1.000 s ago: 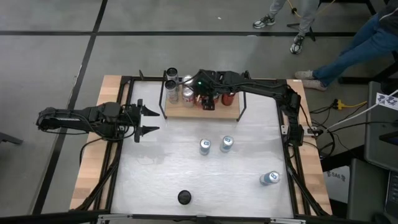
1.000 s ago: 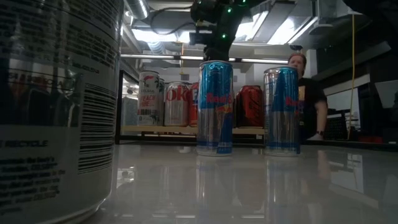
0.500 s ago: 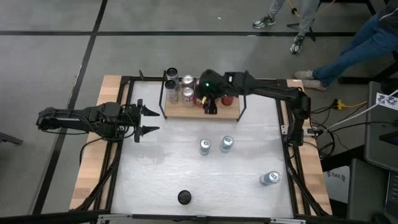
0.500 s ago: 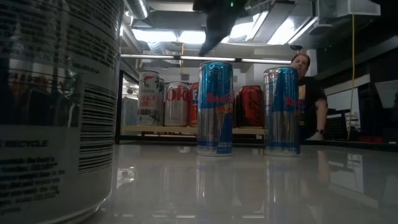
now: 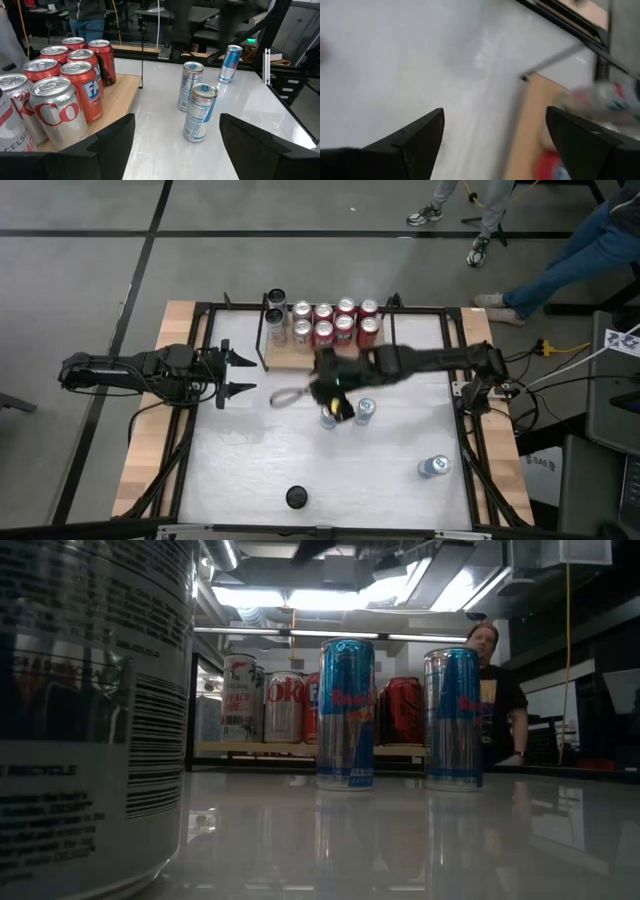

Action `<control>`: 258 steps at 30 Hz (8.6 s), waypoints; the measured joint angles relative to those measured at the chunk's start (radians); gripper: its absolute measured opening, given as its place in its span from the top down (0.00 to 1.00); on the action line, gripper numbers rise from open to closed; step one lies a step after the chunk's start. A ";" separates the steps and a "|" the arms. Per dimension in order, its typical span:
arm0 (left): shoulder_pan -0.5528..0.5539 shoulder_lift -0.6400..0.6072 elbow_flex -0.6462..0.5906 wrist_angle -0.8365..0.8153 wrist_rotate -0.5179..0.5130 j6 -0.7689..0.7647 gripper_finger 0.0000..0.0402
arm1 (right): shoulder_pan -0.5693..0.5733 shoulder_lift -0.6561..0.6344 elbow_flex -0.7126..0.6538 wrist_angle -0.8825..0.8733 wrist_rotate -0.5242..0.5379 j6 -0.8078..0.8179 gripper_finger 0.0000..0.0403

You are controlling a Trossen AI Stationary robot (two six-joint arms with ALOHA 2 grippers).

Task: Place canned beverage on shelf
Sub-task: Put the white and pink soda can on the shelf aligned with other white and pink soda can

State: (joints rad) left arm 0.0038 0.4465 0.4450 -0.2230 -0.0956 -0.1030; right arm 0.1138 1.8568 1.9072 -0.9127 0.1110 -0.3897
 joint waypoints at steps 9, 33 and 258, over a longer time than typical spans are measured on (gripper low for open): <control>0.000 0.000 0.000 0.000 0.013 -0.002 0.29 | 0.207 0.007 -0.001 0.120 -0.001 0.352 0.16; -0.242 0.271 0.001 0.200 0.131 -0.101 0.29 | 0.477 0.157 -0.005 0.134 0.111 0.839 0.16; -0.773 1.164 0.699 0.047 -0.356 -0.344 0.01 | 0.477 0.317 0.227 -0.214 0.323 0.912 0.16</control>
State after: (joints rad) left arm -0.7689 1.6102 1.1442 -0.1760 -0.4520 -0.4470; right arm 0.5907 2.1738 2.1338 -1.1268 0.4336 0.5224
